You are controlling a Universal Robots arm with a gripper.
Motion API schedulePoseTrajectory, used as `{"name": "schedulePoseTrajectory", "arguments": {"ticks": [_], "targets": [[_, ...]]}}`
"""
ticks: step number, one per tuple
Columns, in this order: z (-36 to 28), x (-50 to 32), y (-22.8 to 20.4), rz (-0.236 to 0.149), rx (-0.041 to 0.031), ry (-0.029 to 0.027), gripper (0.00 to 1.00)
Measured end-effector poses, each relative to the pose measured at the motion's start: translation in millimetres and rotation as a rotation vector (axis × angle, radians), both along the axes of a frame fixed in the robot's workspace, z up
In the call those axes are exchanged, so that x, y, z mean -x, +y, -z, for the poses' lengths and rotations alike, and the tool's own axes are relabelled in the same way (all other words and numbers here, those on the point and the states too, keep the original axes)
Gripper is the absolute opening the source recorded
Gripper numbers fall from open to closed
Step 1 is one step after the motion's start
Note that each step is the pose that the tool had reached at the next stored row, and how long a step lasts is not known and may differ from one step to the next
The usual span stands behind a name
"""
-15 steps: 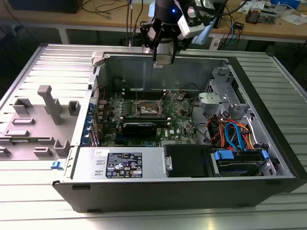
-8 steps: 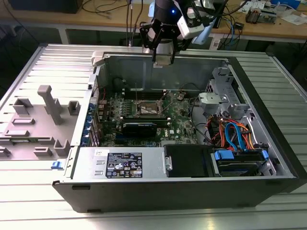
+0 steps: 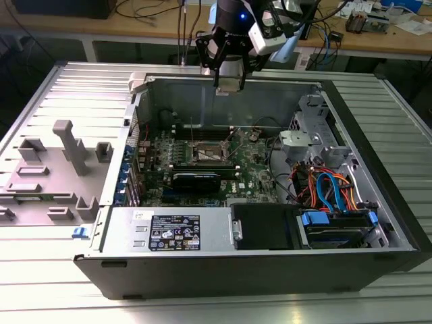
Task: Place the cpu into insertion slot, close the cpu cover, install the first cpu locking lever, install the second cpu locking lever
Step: 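Place the cpu into insertion slot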
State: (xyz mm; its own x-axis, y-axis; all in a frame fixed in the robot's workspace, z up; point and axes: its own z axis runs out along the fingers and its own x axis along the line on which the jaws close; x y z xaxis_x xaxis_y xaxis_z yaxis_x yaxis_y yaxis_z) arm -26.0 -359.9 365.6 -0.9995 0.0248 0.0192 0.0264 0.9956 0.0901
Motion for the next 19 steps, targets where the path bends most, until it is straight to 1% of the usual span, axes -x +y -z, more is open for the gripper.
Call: {"name": "schedulePoseTrajectory", "arguments": {"ticks": [6, 10, 12, 13, 15, 16, 17, 19], "targets": [[0.2, 0.7, -0.3, 0.000, 0.0000, 0.0000, 0.54], [1.3, 4.8, -2.3, 0.000, 0.0000, 0.0000, 0.54], [2.9, 5.4, -4.8, 0.000, 0.0000, 0.0000, 0.54], [3.9, 5.5, -5.3, 0.008, 0.0000, -0.0001, 0.54], [4.0, 5.4, -5.3, 0.032, 0.0003, 0.0001, 0.54], [4.4, 5.4, -5.4, 0.069, 0.0002, 0.0001, 0.54], [4.7, 5.4, -5.3, 0.090, 0.0002, 0.0001, 0.54], [5.3, 5.4, -5.3, 0.114, -0.0001, -0.0001, 0.54]]}}
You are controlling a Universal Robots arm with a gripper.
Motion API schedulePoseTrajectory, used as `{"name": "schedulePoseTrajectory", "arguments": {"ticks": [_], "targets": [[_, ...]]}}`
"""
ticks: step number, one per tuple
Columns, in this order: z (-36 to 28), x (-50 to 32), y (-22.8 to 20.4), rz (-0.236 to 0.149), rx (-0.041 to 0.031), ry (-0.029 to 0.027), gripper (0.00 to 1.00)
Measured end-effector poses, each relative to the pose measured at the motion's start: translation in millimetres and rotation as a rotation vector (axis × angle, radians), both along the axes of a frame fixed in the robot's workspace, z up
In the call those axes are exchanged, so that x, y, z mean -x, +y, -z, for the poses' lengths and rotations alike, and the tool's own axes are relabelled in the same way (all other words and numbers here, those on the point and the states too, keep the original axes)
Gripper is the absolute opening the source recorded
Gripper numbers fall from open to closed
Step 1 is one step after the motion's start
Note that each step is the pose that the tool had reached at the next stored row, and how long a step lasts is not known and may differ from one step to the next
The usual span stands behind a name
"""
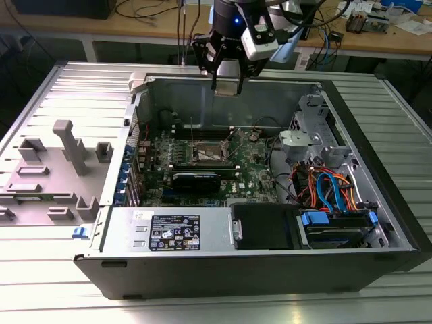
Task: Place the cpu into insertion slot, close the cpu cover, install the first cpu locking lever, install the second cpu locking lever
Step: 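Place the cpu into insertion slot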
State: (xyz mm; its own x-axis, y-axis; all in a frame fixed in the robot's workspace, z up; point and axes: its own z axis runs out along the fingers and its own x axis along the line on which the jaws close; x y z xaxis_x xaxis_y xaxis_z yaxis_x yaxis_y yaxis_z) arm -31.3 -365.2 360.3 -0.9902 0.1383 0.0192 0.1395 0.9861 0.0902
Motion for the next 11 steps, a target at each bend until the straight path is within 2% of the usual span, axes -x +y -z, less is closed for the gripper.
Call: {"name": "schedulePoseTrajectory", "arguments": {"ticks": [4, 11], "targets": [[1.3, 0.1, -0.4, 0.056, 0.0002, 0.0002, 0.54], [1.4, 0.0, -0.7, 0.058, 0.0002, 0.0002, 0.54]]}}
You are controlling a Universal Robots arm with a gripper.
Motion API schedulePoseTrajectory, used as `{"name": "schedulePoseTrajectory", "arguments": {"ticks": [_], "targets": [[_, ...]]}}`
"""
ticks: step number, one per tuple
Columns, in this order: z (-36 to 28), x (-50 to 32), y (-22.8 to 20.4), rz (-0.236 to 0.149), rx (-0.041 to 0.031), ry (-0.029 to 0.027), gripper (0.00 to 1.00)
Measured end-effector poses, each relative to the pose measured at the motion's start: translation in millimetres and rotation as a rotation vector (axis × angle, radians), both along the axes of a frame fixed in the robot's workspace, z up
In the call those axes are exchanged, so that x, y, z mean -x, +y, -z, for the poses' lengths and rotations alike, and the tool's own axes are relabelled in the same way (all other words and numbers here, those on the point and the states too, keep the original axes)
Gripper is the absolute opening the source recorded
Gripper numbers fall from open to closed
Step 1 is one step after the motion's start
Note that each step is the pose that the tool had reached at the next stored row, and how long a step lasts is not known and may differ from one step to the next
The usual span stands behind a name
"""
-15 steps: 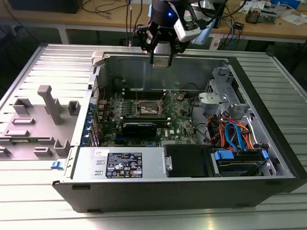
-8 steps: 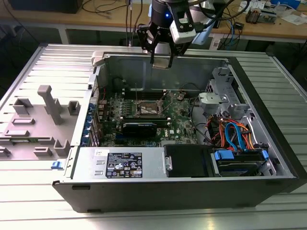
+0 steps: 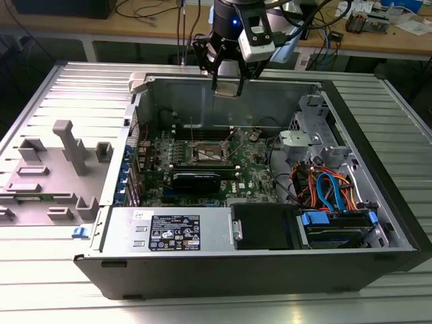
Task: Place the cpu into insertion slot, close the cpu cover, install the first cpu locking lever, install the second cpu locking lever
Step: 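Place the cpu into insertion slot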
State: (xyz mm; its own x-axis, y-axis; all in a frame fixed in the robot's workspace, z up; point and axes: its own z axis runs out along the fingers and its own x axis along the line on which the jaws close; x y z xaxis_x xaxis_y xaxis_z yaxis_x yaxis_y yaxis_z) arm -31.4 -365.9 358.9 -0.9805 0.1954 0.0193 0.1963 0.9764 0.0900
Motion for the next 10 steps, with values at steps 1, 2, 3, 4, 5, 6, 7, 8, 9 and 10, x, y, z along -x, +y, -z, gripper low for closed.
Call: {"name": "schedulePoseTrajectory", "arguments": {"ticks": [1, 2, 3, 4, 5, 6, 7, 8, 9, 10], "targets": [[0.0, 0.0, 0.0, 0.002, 0.0001, 0.0000, 0.54], [0.0, -0.1, 0.0, 0.006, 0.0001, 0.0000, 0.54], [0.2, -0.1, 0.0, 0.010, 0.0001, 0.0000, 0.54], [0.3, -0.1, 0.0, 0.015, 0.0001, 0.0000, 0.54], [0.5, 0.0, 0.0, 0.020, 0.0001, 0.0000, 0.54], [1.0, 0.0, 0.0, 0.032, -0.0001, 0.0000, 0.54], [1.6, 0.0, 0.0, 0.041, 0.0000, -0.0001, 0.54], [1.8, 0.0, 0.0, 0.046, 0.0000, -0.0001, 0.54], [2.1, 0.0, 0.0, 0.051, 0.0002, 0.0000, 0.54], [2.7, 0.0, 0.0, 0.060, 0.0004, 0.0000, 0.54]]}}
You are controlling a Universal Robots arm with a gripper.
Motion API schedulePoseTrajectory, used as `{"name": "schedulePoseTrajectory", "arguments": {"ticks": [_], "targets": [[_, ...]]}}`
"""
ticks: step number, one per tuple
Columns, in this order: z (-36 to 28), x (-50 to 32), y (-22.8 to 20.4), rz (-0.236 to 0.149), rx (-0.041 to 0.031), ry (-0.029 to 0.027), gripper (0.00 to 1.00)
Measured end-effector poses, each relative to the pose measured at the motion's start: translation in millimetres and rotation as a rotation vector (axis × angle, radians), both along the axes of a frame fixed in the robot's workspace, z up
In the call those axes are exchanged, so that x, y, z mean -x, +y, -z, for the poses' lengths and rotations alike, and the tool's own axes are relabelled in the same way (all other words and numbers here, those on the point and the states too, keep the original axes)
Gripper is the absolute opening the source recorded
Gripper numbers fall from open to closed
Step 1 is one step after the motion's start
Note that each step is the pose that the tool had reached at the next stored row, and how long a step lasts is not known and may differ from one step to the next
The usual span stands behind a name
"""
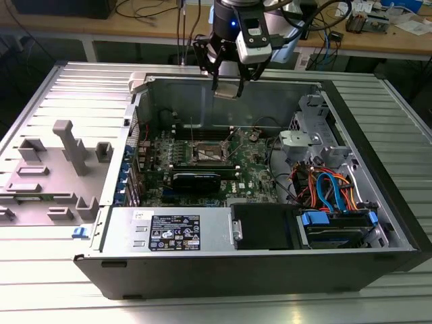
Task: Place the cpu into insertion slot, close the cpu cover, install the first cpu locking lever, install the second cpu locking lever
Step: 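Place the cpu into insertion slot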
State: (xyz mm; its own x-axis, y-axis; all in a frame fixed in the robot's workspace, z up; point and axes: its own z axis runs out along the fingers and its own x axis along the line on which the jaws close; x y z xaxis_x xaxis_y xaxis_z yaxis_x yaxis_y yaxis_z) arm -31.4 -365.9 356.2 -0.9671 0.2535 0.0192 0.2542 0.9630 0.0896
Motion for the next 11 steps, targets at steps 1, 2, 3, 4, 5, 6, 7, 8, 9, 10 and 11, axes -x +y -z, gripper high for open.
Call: {"name": "schedulePoseTrajectory", "arguments": {"ticks": [1, 2, 3, 4, 5, 6, 7, 8, 9, 10, 11], "targets": [[0.4, 0.0, 0.0, 0.004, 0.0001, 0.0000, 0.54], [0.8, 0.0, 0.0, 0.009, 0.0002, 0.0000, 0.54], [1.2, 0.0, 0.0, 0.014, 0.0003, 0.0000, 0.54], [1.6, 0.0, 0.0, 0.018, 0.0006, 0.0000, 0.54], [2.2, 0.0, 0.0, 0.024, 0.0010, 0.0000, 0.54], [2.6, 0.0, 0.0, 0.028, 0.0013, 0.0000, 0.54], [3.0, 0.0, 0.0, 0.032, 0.0013, 0.0000, 0.54], [3.5, 0.0, 0.0, 0.036, 0.0014, 0.0000, 0.54], [4.1, 0.0, 0.0, 0.042, 0.0015, 0.0000, 0.54], [4.6, 0.0, 0.0, 0.047, 0.0017, 0.0000, 0.54], [5.2, 0.1, 0.0, 0.056, 0.0027, 0.0000, 0.54]]}}
